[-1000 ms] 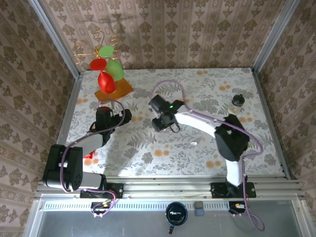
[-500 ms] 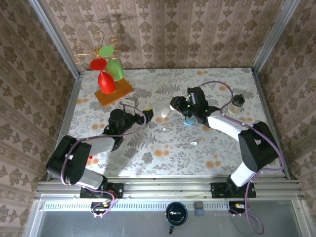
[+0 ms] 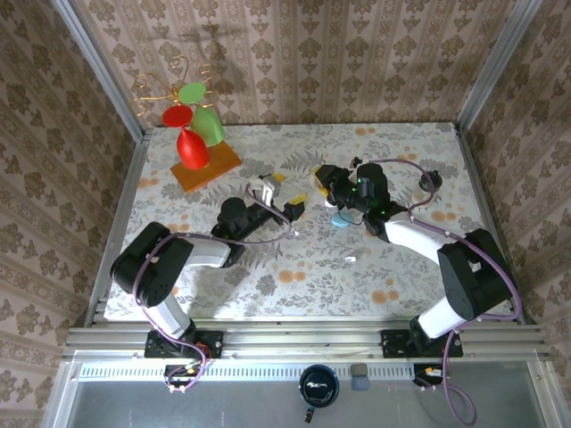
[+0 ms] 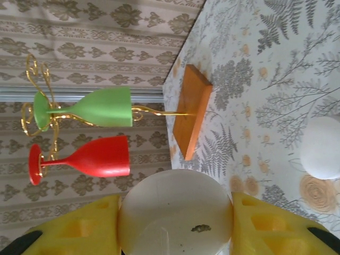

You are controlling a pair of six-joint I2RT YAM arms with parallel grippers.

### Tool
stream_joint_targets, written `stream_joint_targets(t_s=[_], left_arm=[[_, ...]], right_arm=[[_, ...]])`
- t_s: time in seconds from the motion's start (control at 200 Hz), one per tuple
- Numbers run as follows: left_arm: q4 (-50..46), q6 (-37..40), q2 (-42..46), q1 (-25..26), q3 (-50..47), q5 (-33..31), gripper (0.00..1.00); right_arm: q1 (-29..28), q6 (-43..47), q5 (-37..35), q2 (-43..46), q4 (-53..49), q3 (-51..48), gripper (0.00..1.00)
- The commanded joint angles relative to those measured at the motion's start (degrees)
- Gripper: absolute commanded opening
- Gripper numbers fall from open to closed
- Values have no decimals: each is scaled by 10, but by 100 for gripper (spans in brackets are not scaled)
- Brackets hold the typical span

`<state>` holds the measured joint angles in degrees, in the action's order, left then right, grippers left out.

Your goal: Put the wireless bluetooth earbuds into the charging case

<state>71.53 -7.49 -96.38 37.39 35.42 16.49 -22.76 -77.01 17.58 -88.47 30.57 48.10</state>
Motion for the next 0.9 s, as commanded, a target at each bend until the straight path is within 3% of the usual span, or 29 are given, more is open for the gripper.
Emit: stream_joint_targets(t_s=[0.0,0.075,0.17,0.355,0.595,0.895], left_arm=[[31,-1,-11,11,30,-3,85],[31,1,-21,16,43,-2,83],[31,-11,-34,16,61,13,69],[30,-17,-51,15,84,21,57],[30,-30,-65,12,99,45,54],[30,-34,-64,7,100,47,37]], right_arm=[[3,-23,23,9,59,-4,40],[3,-22,33,9,70,-3,39],[1,-22,41,12,76,-2,39],[0,-23,51,17,77,-2,39],[-1,-25,63,16,87,0,39],[-2,-29,83,12,83,16,40]])
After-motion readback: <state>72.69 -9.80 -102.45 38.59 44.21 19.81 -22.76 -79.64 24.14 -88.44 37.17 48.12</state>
